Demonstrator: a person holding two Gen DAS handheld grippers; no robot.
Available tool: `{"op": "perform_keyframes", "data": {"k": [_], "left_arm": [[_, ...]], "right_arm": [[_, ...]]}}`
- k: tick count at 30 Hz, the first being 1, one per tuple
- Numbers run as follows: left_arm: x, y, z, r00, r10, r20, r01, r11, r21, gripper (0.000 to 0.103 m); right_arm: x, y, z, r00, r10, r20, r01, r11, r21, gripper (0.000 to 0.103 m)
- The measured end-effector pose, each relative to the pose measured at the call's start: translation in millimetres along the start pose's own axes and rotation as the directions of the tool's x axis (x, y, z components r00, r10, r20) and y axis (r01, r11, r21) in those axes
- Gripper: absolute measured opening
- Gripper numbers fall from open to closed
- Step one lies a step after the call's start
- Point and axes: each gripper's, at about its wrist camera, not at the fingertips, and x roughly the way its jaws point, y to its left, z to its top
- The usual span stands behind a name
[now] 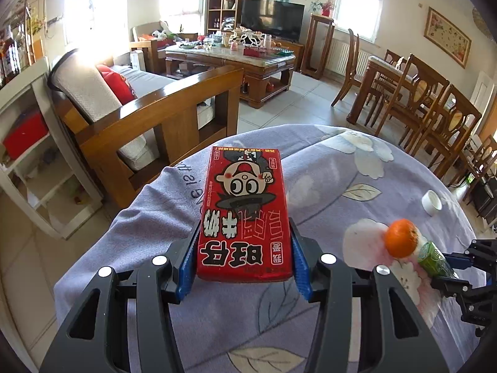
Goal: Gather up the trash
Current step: 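Grasp the red milk box with the left gripper while the right grasps the green gum pack, then carry the milk box and gum pack with both grippers over the bin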
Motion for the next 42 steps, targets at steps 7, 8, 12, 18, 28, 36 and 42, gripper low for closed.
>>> {"op": "perform_keyframes", "data": {"k": [7,8,12,18,28,36,42], "left_arm": [[-30.8,-18.7,-13.2,0.999,-0.02,0.046,0.019,1.0,0.025,0.05],[-35.1,-22.5,-15.8,0.998,-0.022,0.052,0.02,0.999,0.031,0.05],[-53.7,-36.4,-24.1,0.996,-0.03,0.087,0.026,0.999,0.047,0.05],[-83.0,-57.4,-30.7,0.987,-0.02,0.16,0.008,0.997,0.076,0.05],[-132.4,-91.5,-32.3,0.97,-0.064,0.237,0.033,0.991,0.131,0.05],[-151.3,-187.4,-54.2,0.95,-0.221,0.221,0.155,0.947,0.28,0.051],[-151.7,-268.4,-78.2,0.919,-0.354,0.175,0.27,0.887,0.374,0.051]], "right_arm": [[-22.3,5.1,-21.2,0.999,0.007,0.034,-0.008,0.999,0.037,0.031],[-27.1,5.2,-25.7,0.999,0.004,0.04,-0.006,0.999,0.042,0.031],[-45.5,4.0,-43.1,0.998,0.011,0.067,-0.015,0.997,0.069,0.031],[-73.9,1.3,-70.8,0.994,0.012,0.105,-0.024,0.994,0.108,0.031],[-126.5,-7.0,-114.4,0.983,-0.012,0.185,-0.02,0.985,0.172,0.031],[-186.8,-16.1,-156.9,0.961,-0.064,0.269,-0.003,0.971,0.241,0.031],[-235.5,-33.8,-204.3,0.943,-0.14,0.303,0.041,0.95,0.311,0.032]]}}
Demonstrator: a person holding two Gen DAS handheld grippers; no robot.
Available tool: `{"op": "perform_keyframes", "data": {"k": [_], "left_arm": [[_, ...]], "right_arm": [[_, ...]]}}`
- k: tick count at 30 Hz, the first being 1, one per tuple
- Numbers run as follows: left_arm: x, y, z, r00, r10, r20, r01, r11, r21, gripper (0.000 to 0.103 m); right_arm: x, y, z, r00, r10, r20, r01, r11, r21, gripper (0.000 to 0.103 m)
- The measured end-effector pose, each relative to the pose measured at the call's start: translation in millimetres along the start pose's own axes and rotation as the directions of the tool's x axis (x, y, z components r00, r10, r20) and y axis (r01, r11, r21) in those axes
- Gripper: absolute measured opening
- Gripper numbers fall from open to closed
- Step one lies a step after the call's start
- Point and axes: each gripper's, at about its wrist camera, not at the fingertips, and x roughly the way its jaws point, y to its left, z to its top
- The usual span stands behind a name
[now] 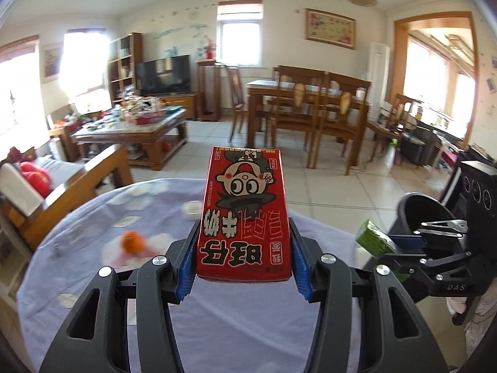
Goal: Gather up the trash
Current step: 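Carry the milk box and gum pack with both grippers over the bin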
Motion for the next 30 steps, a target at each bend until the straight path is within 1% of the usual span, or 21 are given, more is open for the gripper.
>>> {"op": "perform_keyframes", "data": {"k": [5,7,9,11,14,16,19,21,23,27,29,30], "left_arm": [[19.8,-56.7,-0.7,0.994,-0.104,-0.015,0.105,0.993,0.057,0.051],[29.2,-82.4,-1.2,0.988,-0.15,-0.027,0.152,0.985,0.082,0.051],[35.2,-99.4,-5.0,0.982,-0.185,-0.039,0.188,0.977,0.102,0.051],[43.8,-123.3,-6.8,0.972,-0.228,-0.055,0.233,0.965,0.122,0.051],[53.6,-156.9,-11.3,0.952,-0.295,-0.08,0.304,0.941,0.15,0.051],[62.3,-180.6,-15.3,0.935,-0.338,-0.106,0.352,0.921,0.169,0.051],[72.1,-209.5,-22.5,0.913,-0.385,-0.135,0.405,0.894,0.19,0.051],[78.9,-227.8,-28.8,0.897,-0.411,-0.162,0.438,0.878,0.195,0.051],[83.8,-243.1,-35.0,0.885,-0.428,-0.184,0.46,0.865,0.2,0.051],[101.9,-264.9,-43.2,0.859,-0.456,-0.233,0.501,0.843,0.197,0.051],[105.3,-269.4,-48.8,0.849,-0.463,-0.257,0.515,0.834,0.198,0.051],[107.6,-273.2,-51.0,0.847,-0.461,-0.266,0.516,0.832,0.201,0.051]], "right_arm": [[-45.3,-40.0,-22.8,0.997,-0.075,0.037,0.072,0.995,0.073,0.032],[-64.7,-59.7,-35.0,0.992,-0.114,0.052,0.107,0.988,0.114,0.032],[-81.0,-77.9,-47.2,0.987,-0.147,0.062,0.136,0.979,0.155,0.032],[-98.0,-98.1,-61.7,0.98,-0.188,0.068,0.171,0.965,0.201,0.032],[-121.4,-127.9,-84.4,0.967,-0.247,0.068,0.22,0.937,0.272,0.032],[-135.9,-147.2,-100.6,0.956,-0.286,0.061,0.254,0.915,0.314,0.032],[-151.9,-170.7,-123.7,0.945,-0.325,0.048,0.286,0.887,0.363,0.032],[-160.7,-183.3,-139.1,0.933,-0.359,0.029,0.321,0.868,0.379,0.032],[-167.8,-196.5,-156.6,0.93,-0.367,0.014,0.331,0.853,0.403,0.032],[-169.5,-211.0,-180.7,0.927,-0.376,-0.01,0.343,0.834,0.433,0.032],[-168.3,-214.0,-188.9,0.927,-0.375,-0.016,0.343,0.828,0.443,0.032],[-167.8,-216.0,-192.0,0.927,-0.376,-0.018,0.344,0.827,0.445,0.032]]}}
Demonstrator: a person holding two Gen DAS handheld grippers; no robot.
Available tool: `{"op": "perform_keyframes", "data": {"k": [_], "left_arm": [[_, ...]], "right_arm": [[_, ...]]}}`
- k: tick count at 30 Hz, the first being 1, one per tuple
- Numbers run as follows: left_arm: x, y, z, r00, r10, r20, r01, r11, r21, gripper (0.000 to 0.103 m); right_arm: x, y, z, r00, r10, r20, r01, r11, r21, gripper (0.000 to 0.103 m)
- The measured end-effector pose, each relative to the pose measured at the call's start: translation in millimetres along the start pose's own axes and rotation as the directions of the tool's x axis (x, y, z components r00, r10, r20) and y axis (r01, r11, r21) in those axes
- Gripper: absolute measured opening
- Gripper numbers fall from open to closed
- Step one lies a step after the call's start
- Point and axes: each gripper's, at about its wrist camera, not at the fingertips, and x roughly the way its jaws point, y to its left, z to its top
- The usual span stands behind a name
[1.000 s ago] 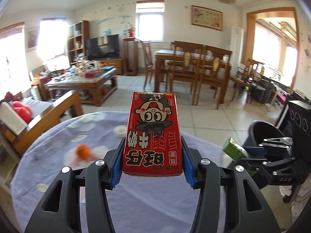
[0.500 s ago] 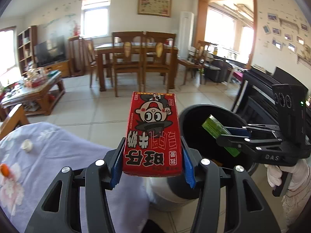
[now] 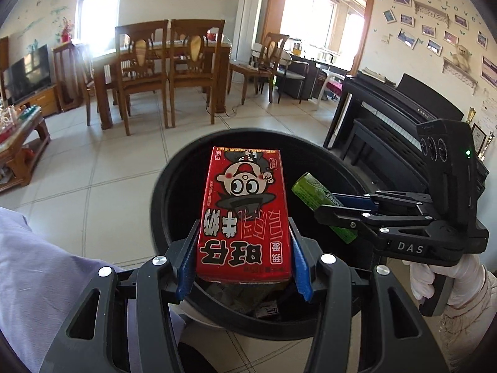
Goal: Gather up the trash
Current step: 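Carry the milk box and gum pack with both grippers over the bin, then open both grippers to drop the milk box and gum into the bin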
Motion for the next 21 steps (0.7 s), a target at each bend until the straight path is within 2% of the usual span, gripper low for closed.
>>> {"op": "perform_keyframes", "data": {"k": [10,17,18,20,21], "left_arm": [[25.7,-9.7,-7.9,0.998,0.008,-0.064,-0.007,1.0,0.01,0.051],[29.2,-14.3,0.1,0.998,0.018,-0.055,-0.017,1.0,0.014,0.052],[27.7,-13.6,0.4,0.998,0.019,-0.053,-0.018,1.0,0.011,0.052],[24.8,-12.7,-0.1,0.999,0.018,-0.05,-0.018,1.0,0.006,0.052],[21.9,-12.3,-0.1,0.999,0.018,-0.046,-0.018,1.0,0.004,0.052]], "right_arm": [[13.5,-7.5,-1.7,1.0,0.007,-0.017,-0.007,1.0,0.011,0.032],[13.1,-3.7,0.4,1.0,0.009,-0.012,-0.009,1.0,0.017,0.033],[12.4,-3.2,0.5,1.0,0.009,-0.009,-0.009,1.0,0.018,0.033],[11.3,-2.1,0.5,1.0,0.004,0.0,-0.004,1.0,0.019,0.043],[11.1,-0.9,0.5,1.0,0.003,0.002,-0.004,1.0,0.019,0.044]]}}
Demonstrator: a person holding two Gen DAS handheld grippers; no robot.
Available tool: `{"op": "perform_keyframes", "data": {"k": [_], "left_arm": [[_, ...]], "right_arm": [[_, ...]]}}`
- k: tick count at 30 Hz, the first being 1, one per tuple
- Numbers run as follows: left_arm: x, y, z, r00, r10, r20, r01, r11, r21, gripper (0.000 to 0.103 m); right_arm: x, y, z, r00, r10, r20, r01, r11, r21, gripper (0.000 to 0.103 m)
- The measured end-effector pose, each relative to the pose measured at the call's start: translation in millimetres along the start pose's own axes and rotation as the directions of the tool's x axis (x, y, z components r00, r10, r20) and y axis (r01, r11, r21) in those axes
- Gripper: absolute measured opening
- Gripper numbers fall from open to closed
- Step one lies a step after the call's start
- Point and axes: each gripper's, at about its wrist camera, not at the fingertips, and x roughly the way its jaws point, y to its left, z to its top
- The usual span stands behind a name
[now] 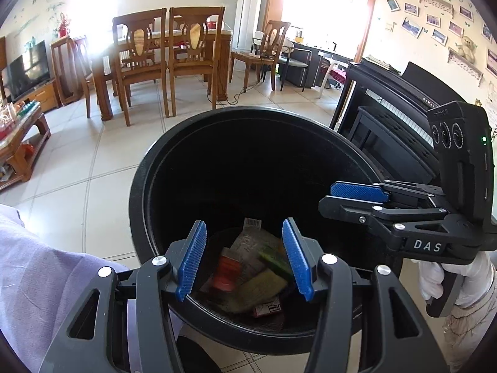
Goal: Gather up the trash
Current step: 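Open both grippers to drop the milk box and gum into the bin, then move both tools back over the table toward the orange and white cup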
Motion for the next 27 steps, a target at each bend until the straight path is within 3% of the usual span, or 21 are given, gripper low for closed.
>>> {"op": "perform_keyframes", "data": {"k": [3,5,10,13,15,17,27], "left_arm": [[-7.5,-0.2,0.3,1.0,-0.002,0.016,0.002,1.0,-0.001,0.054],[-15.0,0.6,-1.3,0.999,0.005,0.033,-0.005,1.0,0.0,0.061],[-36.9,10.4,-4.9,0.998,0.012,0.068,-0.011,1.0,-0.015,0.061],[-51.4,18.6,-8.1,0.996,0.024,0.087,-0.022,0.999,-0.027,0.061],[-61.7,25.7,-10.9,0.994,0.035,0.104,-0.03,0.999,-0.044,0.065],[-76.1,36.5,-15.1,0.99,0.059,0.13,-0.051,0.997,-0.066,0.074],[-138.5,115.8,-44.9,0.963,0.215,0.163,-0.178,0.961,-0.211,0.074]], "right_arm": [[-2.2,5.2,3.4,1.0,-0.006,0.002,0.006,1.0,-0.004,0.045],[-3.2,9.0,4.1,1.0,-0.008,0.002,0.008,1.0,-0.009,0.045],[-1.9,28.8,8.8,1.0,-0.011,0.002,0.011,0.999,-0.036,0.045],[-1.0,45.0,12.8,1.0,-0.008,0.013,0.009,0.999,-0.051,0.055],[2.0,58.6,16.1,1.0,0.0,0.015,0.001,0.998,-0.068,0.056],[5.9,73.3,21.9,1.0,0.007,0.014,-0.006,0.996,-0.088,0.058],[41.1,173.9,48.2,0.996,0.091,0.002,-0.089,0.976,-0.197,0.072]]}}
